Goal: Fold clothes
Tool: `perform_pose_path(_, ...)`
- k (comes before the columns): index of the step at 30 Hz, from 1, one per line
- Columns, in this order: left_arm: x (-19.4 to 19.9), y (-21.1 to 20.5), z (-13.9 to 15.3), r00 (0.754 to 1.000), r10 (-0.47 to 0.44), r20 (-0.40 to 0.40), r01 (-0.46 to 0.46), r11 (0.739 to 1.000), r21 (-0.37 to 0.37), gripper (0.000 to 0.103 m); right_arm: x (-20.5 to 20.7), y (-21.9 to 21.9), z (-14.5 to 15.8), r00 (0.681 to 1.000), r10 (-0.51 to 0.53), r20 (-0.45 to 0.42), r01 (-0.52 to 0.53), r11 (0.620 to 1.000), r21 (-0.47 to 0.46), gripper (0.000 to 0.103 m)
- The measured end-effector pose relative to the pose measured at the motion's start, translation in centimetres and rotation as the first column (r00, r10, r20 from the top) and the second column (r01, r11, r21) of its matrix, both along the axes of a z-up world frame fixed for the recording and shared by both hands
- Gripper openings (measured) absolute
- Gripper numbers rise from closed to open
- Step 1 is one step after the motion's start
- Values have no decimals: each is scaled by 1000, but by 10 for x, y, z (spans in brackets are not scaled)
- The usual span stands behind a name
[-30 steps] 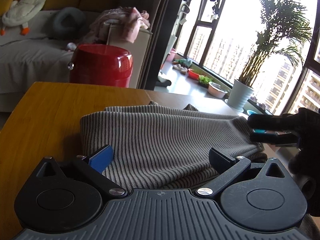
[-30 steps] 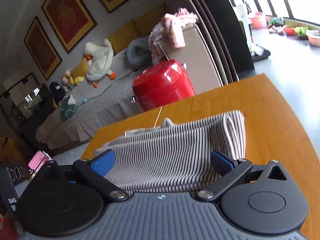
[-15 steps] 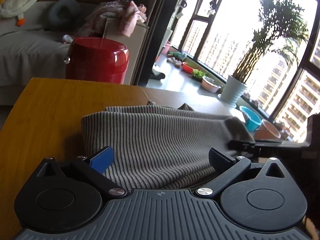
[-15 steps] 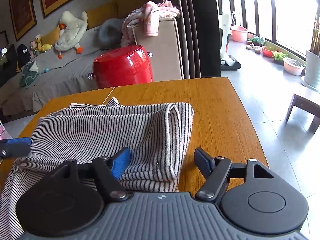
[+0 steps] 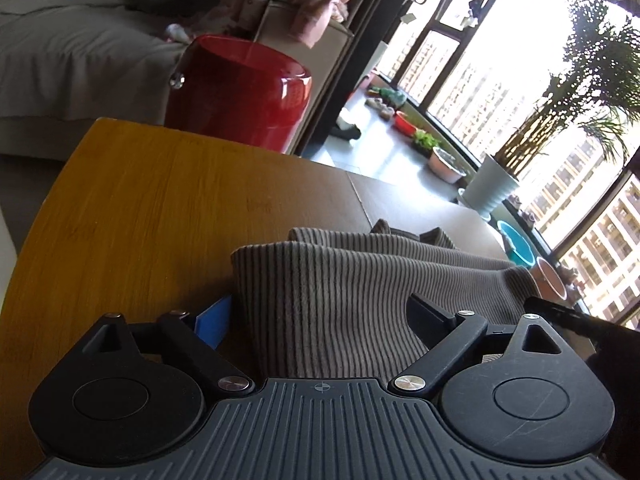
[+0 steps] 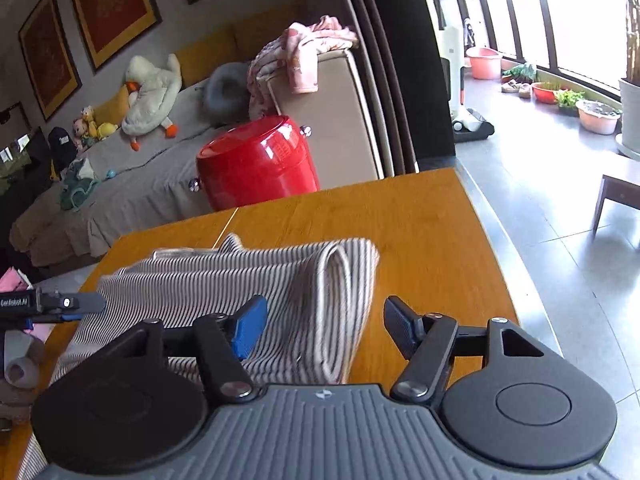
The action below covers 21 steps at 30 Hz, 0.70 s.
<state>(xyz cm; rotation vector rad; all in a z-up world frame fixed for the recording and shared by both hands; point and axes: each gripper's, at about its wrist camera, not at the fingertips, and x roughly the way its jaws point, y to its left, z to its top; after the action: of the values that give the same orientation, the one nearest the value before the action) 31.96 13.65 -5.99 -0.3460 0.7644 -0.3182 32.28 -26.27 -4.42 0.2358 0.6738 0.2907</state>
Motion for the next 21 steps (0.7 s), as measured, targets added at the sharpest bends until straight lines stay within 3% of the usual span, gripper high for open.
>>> perform_pose_path(4, 20, -2, 0, 1000, -13, -13, 12, 1000, -28, 97, 32, 0, -7, 998, 10, -60, -11, 1000, -2, 66)
perform_pose_path(7, 28, -3, -1, 1000, -25, -11, 25, 999, -28, 97, 50, 5, -9, 994, 76, -77, -73, 997, 39, 66)
perform_pose_path(11, 26, -12, -3, 997, -79, 24, 79, 997, 26, 96, 62, 21, -10, 986, 153, -67, -152, 988, 24, 65)
perform_pose_path(13, 29, -16, -3, 996, -83, 39, 81, 995, 54, 80, 66, 31, -9, 982, 177, -63, -177, 984, -7, 40)
perform_pose_path(14, 33, -19, -3, 995, -88, 42, 85, 995, 58, 76, 69, 35, -7, 982, 178, -64, -179, 984, -16, 37)
perform_pose_path(18, 43, -25, 5, 994, -100, 36, 99, 994, 47, 37, 70, 47, 11, 983, 182, -13, -182, 981, -64, 27)
perform_pose_path(21, 19, -28, 39, 985, -120, 121, 109, 990, 94, 35, 40, 35, 46, 973, 214, 81, -215, 977, -6, 26)
